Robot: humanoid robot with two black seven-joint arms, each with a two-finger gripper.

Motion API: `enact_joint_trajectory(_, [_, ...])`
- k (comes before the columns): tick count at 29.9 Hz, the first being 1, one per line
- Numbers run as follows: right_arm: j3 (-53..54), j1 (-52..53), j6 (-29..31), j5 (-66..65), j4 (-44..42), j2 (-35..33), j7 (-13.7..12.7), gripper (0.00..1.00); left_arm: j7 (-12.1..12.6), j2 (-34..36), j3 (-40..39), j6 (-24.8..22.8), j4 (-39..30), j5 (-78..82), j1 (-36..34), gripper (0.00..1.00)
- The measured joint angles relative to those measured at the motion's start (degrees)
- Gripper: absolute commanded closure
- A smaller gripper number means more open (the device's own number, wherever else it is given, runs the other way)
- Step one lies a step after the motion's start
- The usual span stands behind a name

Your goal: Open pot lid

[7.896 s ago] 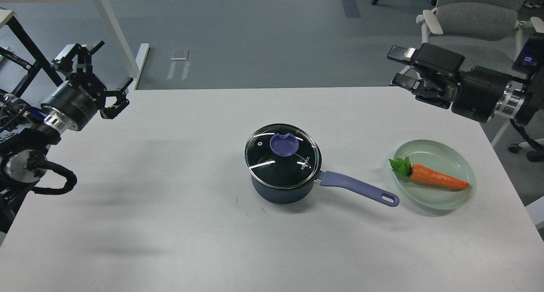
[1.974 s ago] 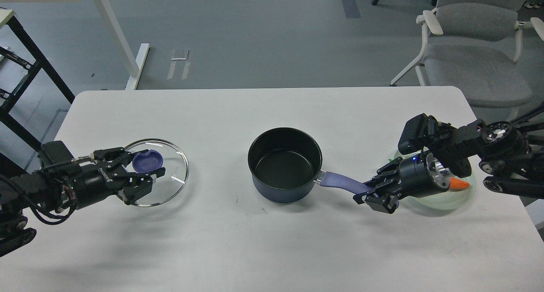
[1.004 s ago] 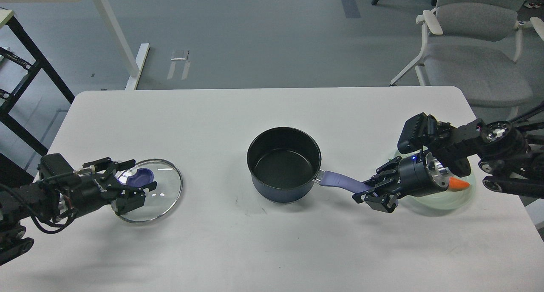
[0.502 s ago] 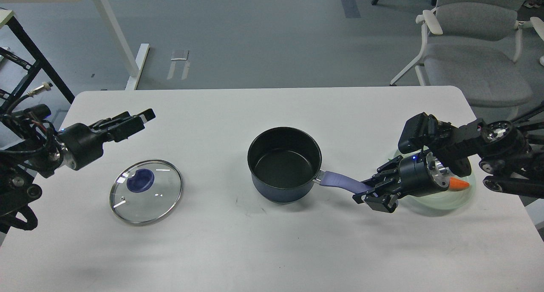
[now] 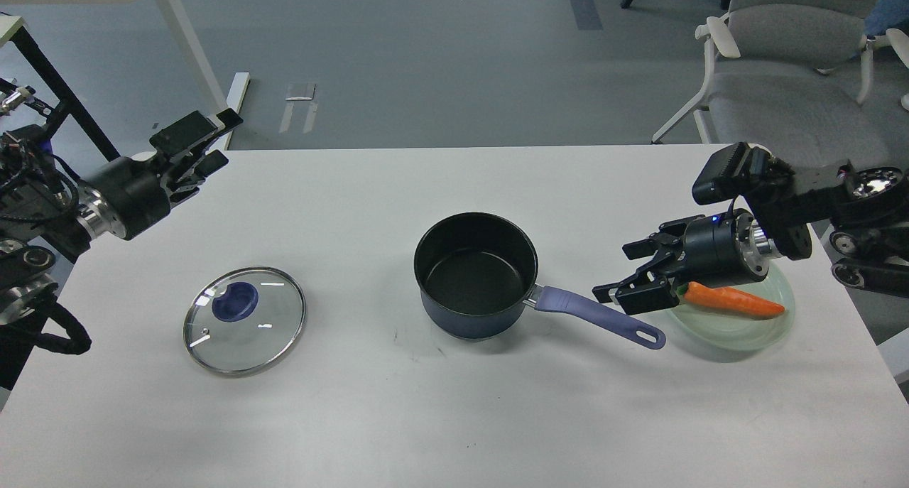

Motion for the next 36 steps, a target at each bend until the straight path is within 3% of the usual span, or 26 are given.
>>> enact_joint_trajectory(8, [13.8, -6.0, -1.2, 31.0, -1.5, -4.8, 0.0, 0.03, 0.0, -1.8, -0.4, -0.8, 1.0, -17.1, 0.1, 0.01])
enact_joint_trajectory(19, [50.8, -37.8, -4.2, 62.8, -11.0, 0.1, 0.0, 0.02, 0.0, -12.5, -6.2, -1.1, 7.8, -25.0, 0.9, 0.01])
enact_joint_trajectory(24, [60.3, -46.1, -4.2, 68.2, -17.3, 7.2, 0.0, 0.02, 0.0, -17.7, -7.4, -3.4, 12.9, -29.6, 2.2, 0.01])
enact_joint_trajectory(28, [65.0, -49.9, -3.4, 68.8, -19.8, 11.0, 0.0, 0.01, 0.1, -21.7, -12.0, -9.5, 17.5, -30.2, 5.0, 0.01])
enact_joint_trajectory(32, [68.1, -51.9, -0.9, 68.8, -20.9, 13.2, 0.0, 0.01, 3.8, -24.3, -16.4, -13.2, 20.4, -30.5, 7.7, 0.01])
enact_joint_trajectory(36, [68.9, -53.8, 7.5, 68.8, -24.4, 14.8, 0.0, 0.01, 6.0, -25.0, -18.7, -16.6, 21.1, -31.0, 9.7, 0.01])
